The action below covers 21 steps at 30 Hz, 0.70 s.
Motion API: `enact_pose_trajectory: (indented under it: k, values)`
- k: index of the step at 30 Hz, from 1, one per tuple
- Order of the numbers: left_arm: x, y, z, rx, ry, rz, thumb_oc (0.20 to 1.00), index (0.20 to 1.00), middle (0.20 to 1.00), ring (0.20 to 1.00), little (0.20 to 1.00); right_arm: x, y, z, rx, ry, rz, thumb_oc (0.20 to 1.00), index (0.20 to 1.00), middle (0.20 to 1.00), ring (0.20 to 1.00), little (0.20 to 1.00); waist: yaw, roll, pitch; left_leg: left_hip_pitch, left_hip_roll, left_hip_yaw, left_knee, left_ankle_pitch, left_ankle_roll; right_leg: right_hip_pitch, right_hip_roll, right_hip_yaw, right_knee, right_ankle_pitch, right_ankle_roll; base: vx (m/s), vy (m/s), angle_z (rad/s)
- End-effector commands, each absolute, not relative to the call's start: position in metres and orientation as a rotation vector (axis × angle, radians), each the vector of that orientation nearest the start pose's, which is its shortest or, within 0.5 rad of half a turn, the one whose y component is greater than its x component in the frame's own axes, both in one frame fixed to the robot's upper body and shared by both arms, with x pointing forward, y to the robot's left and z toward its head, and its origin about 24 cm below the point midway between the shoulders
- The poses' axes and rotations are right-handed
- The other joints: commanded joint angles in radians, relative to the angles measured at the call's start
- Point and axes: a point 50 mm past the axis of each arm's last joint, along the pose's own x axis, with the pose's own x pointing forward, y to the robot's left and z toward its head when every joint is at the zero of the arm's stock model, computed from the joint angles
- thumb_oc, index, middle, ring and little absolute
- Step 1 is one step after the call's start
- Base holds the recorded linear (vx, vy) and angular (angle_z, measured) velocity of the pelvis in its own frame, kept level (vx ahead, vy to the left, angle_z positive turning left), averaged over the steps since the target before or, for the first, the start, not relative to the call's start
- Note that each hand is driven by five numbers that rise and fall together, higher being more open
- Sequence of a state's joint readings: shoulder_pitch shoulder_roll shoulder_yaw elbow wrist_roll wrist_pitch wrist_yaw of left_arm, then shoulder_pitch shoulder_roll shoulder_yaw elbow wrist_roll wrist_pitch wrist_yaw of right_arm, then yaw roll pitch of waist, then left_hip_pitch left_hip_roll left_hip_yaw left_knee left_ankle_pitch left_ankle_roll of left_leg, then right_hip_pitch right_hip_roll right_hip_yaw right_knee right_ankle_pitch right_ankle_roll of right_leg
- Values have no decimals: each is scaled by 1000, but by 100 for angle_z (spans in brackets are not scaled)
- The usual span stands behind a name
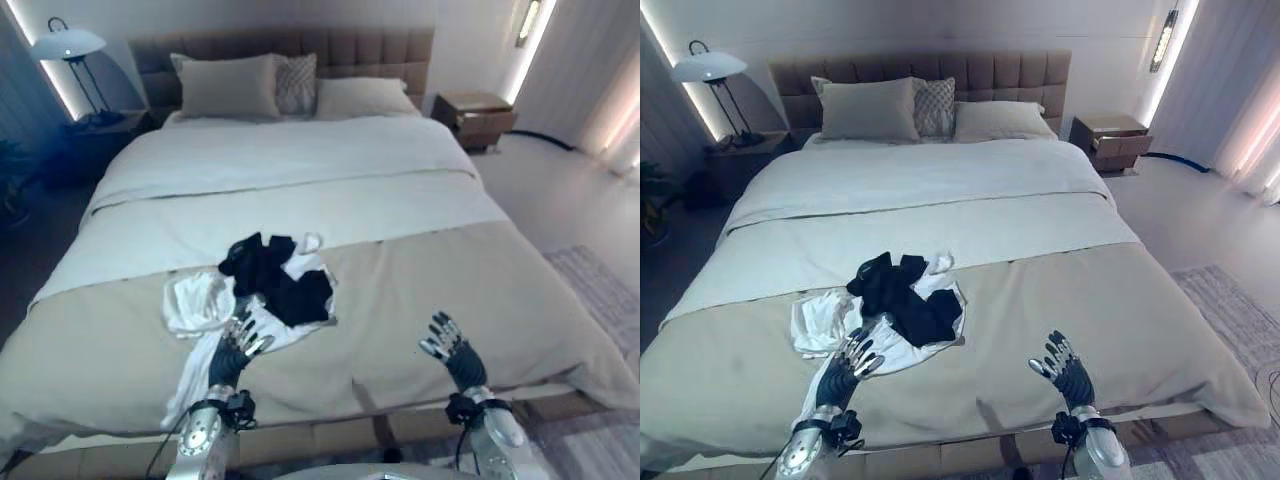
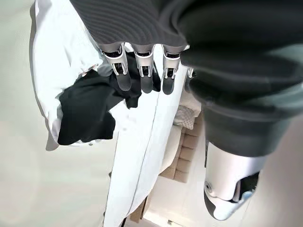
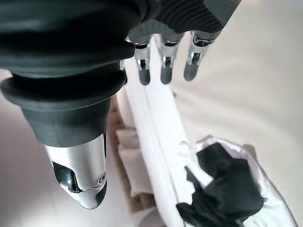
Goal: Pick up clothes into the bucket
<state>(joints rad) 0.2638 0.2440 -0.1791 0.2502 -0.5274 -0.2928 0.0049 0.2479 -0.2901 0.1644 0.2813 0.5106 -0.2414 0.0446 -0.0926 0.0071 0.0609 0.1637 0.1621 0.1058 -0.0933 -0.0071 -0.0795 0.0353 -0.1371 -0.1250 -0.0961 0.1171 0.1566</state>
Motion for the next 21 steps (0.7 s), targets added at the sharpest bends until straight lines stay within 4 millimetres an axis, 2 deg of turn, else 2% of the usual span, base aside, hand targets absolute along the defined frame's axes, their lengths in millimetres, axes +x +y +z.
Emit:
enact_pose_trajectory:
  k: [1,12,16,17,18,19,21]
  values:
    - [188,198,-20,-223,128,48,1000,1000,1000,1000,1000,197,-199,-17,193,122,-14,1000,1000,1000,1000,1000,-6,-57,17,-31,-18,-14,10,43,-14,74,9,-56,9,-59,11,-605,-436,-80]
    - [189,197,-17,-262,113,43,1000,1000,1000,1000,1000,197,-201,-8,189,85,-5,1000,1000,1000,1000,1000,-9,-62,37,-44,-17,-26,31,40,-17,91,8,-62,12,-65,2,5,-11,4]
    - [192,202,-11,-262,80,46,1000,1000,1000,1000,1000,199,-203,0,160,50,16,1000,1000,1000,1000,1000,-14,-57,72,-90,-12,-48,65,40,-14,20,-1,-58,122,-100,-12,-87,-23,14]
    - [196,203,-5,-256,52,42,1000,1000,1000,1000,1000,203,-206,5,138,28,20,1000,1000,1000,1000,1000,-14,-64,96,-164,-11,-57,180,18,-19,-12,-11,-59,162,-114,-22,-127,-28,23]
    - [197,203,-5,-256,52,42,1000,1000,1000,1000,1000,203,-206,5,138,27,20,1000,1000,1000,1000,1000,-15,-63,94,-174,-10,-60,191,13,-19,-16,-11,-61,164,-115,-22,-126,-37,23]
    - [198,203,-3,-266,40,35,1000,1000,1000,1000,1000,204,-210,6,124,22,16,1000,1000,1000,1000,1000,-9,-68,113,-237,-9,-60,317,15,-33,-12,-14,-69,166,-118,-37,-41,-15,15]
    - [197,203,-3,-280,40,34,1000,1000,1000,1000,1000,205,-211,6,115,27,17,1000,1000,1000,1000,1000,-6,-65,114,-244,5,-60,342,22,-35,-1,-11,-75,156,-118,-41,26,14,25]
